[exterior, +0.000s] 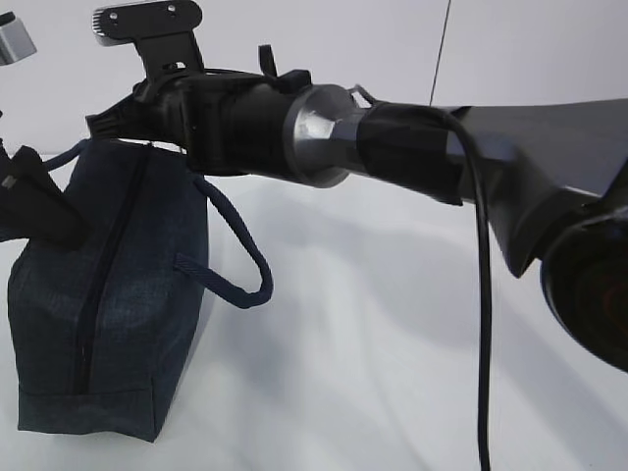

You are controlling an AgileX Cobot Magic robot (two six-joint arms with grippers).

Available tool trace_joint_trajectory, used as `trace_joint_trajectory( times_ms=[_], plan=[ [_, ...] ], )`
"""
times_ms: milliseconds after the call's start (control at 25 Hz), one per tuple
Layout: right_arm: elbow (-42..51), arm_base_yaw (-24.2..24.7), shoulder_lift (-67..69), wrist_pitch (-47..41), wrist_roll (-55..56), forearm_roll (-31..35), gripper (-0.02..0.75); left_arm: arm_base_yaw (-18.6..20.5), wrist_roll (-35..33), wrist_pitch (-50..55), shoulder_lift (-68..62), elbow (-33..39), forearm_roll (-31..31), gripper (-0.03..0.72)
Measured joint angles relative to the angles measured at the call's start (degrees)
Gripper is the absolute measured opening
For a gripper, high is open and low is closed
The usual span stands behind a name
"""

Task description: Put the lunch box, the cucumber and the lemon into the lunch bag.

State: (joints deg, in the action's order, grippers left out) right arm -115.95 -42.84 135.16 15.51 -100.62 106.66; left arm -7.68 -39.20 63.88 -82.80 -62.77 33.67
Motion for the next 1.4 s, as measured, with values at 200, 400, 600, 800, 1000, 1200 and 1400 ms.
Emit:
trace_joint_trajectory(
  times_ms=[200,400,600,800,1000,1200,1400],
  plan=[
    [0.0,0.0,0.0,0.2,-0.1,-0.1,0.105,0.0,1.1,0.1,1.4,0.0,0.0,0.411],
    [-0.4,0.2,-0.5,0.2,-0.1,-0.1,0.249,0.0,1.6,0.1,3.2,0.0,0.0,0.412],
    [-2.5,0.2,-1.3,0.2,-0.1,-0.1,0.341,0.0,5.0,0.2,4.4,0.0,-1.9,0.412],
    [-2.8,0.2,-3.6,0.2,-0.3,-0.1,0.349,0.0,9.4,0.3,5.0,0.0,-6.1,0.412],
    [-2.9,-0.4,-5.7,0.1,-1.4,-0.1,0.349,0.6,11.8,0.4,5.1,-0.3,-6.4,0.412],
    [-2.9,-2.5,-7.8,2.0,-3.9,-0.1,0.349,2.7,14.9,-0.4,5.1,-0.4,-6.5,0.412],
    [-2.1,-4.3,-9.2,6.9,-4.1,-0.1,0.349,4.5,17.5,-2.4,5.3,-0.4,-6.6,0.412]
  ],
)
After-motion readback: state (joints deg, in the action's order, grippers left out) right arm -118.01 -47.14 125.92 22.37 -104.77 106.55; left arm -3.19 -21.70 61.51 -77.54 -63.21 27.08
